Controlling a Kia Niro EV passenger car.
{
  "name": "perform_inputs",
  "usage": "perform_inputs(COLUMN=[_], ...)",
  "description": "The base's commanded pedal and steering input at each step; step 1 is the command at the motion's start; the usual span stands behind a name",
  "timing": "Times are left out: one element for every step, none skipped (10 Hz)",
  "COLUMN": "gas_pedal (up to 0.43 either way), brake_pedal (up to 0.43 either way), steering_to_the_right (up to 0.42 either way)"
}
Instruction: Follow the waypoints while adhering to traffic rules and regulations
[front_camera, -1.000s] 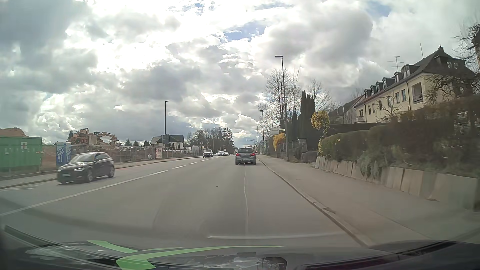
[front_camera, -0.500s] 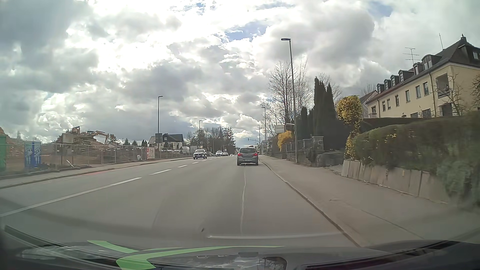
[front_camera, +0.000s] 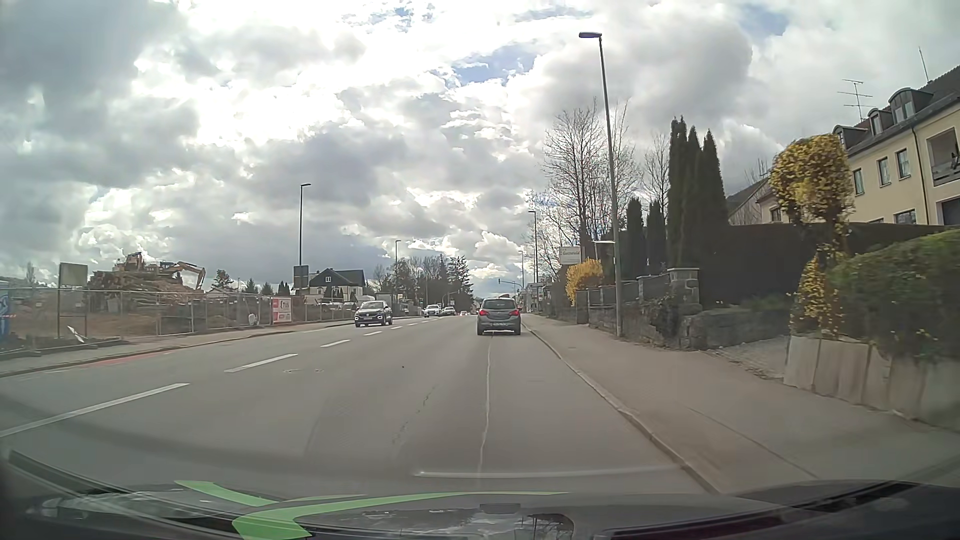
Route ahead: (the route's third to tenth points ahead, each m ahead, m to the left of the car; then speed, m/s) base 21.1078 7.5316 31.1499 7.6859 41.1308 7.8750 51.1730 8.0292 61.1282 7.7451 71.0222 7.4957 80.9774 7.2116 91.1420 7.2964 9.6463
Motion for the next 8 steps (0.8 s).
perform_inputs(gas_pedal=[0.039,0.039,0.039,0.039,0.059,0.067,0.067,0.067], brake_pedal=[0.000,0.000,0.000,0.000,0.000,0.000,0.000,0.000], steering_to_the_right=[-0.004,-0.004,-0.004,-0.004,-0.004,-0.004,-0.003,-0.001])
